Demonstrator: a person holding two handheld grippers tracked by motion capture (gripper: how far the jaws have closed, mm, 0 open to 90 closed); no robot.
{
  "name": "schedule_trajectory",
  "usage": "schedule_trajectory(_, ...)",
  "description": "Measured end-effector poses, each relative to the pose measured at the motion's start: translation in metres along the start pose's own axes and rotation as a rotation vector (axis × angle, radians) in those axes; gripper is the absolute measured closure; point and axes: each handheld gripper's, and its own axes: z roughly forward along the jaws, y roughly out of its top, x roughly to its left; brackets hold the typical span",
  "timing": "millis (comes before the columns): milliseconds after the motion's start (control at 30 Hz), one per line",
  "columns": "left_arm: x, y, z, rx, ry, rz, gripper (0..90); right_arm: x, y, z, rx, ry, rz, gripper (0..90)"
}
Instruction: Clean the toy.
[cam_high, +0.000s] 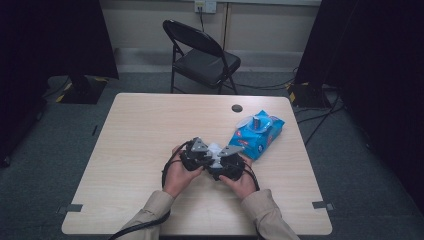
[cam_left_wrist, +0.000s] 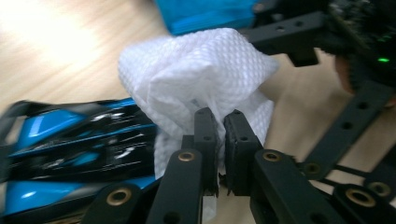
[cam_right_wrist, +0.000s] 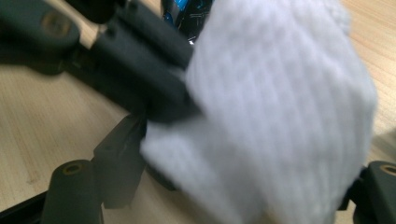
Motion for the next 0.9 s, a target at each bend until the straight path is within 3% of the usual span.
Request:
schedule_trajectory(200,0.017,0.000,-0.007,-0.013,0.054,-0.024,85.4,0.000,0.000,0.000,-0.001,0.000,-0.001,24.7)
schedule_trajectory(333,0.023,0.000,-0.008,-0.012,0.042,-0.050,85.7,0.000,0.000,0.000,-0.001,0.000,-0.001,24.7)
schedule_trajectory(500,0.023,0.001,-0.009,-0.008,0.057,-0.035,86.0,0.000,0.000,0.000,-0.001,-0.001,-0.003,24.7)
schedule_trajectory(867,0.023,-0.013,-0.016,-0.023,0.056,-0.060,86.3,0.000,0.000,0.000,-0.001,0.000,-0.001,24.7)
schedule_trajectory(900,0.026,-0.014,-0.019,-0.012,0.076,-0.043,86.3,0.000,0.000,0.000,-0.001,0.000,-0.002,24.7)
